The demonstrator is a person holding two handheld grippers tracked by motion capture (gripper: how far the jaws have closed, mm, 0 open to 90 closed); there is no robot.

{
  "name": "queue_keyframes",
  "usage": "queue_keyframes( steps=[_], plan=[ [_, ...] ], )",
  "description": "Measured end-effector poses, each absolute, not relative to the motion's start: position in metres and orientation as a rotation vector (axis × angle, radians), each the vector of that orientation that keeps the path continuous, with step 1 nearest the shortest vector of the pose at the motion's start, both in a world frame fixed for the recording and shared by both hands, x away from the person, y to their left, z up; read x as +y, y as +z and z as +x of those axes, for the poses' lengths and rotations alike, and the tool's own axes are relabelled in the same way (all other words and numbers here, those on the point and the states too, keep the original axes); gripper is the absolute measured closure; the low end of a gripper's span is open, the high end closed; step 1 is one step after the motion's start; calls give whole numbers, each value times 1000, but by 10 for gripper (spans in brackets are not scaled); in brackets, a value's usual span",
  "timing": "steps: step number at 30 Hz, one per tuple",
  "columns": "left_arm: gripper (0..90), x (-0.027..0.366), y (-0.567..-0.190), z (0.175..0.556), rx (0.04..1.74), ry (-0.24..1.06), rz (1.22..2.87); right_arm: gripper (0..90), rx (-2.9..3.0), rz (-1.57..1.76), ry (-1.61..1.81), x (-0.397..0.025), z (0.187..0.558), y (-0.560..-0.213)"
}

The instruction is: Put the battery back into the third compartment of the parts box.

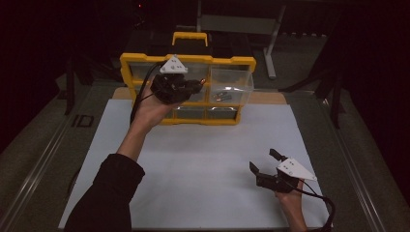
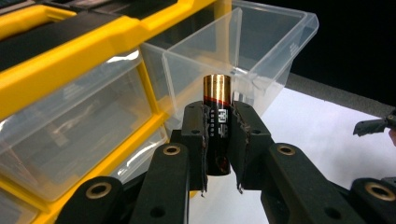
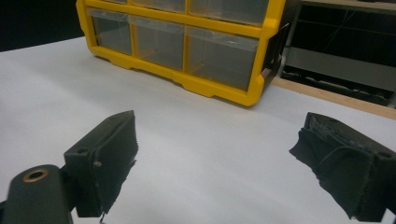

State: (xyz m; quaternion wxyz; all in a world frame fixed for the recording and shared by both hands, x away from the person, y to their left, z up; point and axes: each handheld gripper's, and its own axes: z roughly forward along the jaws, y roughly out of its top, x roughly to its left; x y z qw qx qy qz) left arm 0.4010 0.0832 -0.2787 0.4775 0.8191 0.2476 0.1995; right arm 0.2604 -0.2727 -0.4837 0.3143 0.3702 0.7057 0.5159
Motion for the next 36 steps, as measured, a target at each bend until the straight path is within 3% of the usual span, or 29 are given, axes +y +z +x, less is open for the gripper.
queue_keyframes(
  steps=[36],
  plan=[
    [767,46,-249,415,606,519,1943,115,1860,976,1360,-273,261,-484]
  ],
)
